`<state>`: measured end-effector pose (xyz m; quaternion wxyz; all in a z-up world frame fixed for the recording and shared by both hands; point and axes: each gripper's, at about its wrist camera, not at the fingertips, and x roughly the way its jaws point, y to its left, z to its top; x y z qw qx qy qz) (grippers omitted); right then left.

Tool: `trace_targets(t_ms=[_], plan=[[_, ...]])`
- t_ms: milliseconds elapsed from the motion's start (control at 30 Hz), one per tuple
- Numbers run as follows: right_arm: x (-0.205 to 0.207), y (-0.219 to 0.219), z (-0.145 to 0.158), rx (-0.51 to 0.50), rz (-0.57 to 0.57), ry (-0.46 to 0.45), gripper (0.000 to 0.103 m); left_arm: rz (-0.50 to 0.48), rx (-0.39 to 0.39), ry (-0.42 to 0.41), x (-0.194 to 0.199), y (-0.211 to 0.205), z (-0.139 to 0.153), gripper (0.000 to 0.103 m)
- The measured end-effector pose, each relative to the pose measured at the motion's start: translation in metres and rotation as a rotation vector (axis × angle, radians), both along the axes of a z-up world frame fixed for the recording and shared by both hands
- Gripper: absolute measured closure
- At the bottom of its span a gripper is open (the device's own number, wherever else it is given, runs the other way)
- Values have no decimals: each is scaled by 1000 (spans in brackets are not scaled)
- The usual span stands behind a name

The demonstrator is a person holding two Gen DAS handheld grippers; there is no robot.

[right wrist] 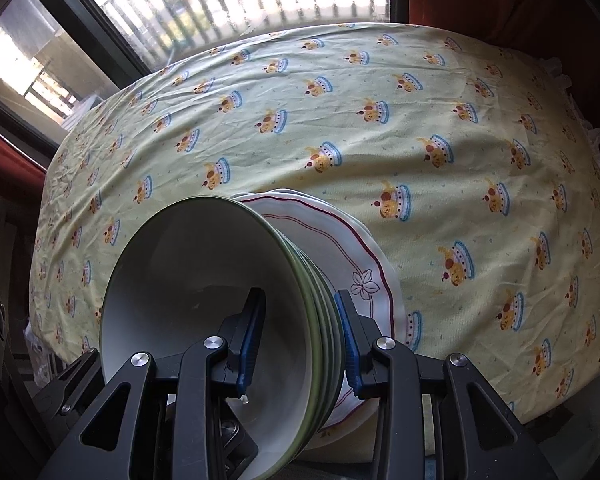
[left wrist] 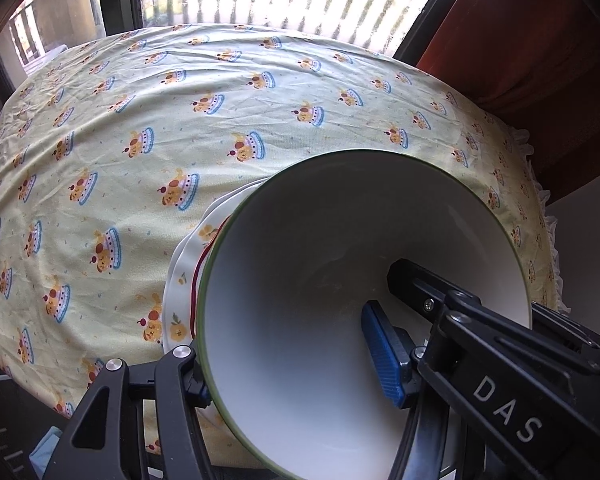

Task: Organize plates and bowls
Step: 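Lift the bowl stack with both tools and carry it over the plate stack, then lower the bowl stack onto the red-rimmed plate and open both tools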

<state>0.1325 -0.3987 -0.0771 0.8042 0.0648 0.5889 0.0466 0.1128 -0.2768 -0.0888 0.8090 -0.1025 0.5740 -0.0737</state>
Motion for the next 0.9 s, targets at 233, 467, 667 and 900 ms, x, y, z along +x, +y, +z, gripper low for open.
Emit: trace_targets(t_ms=[233,467,667,900], plan=[[6,-4,-4,12,-8,-9,64,-21,64,-33,5,-11,2,40],[4,-7,-8,25,19,-25,60,-30,90,-30,1,-13,0,35],[1,-7,-9,4,33,-37,48,17,178,-71,-7,-11,6,24],[-8,-5,6,-13,68,-54,31,41,161,-91,-23,4,23,12]])
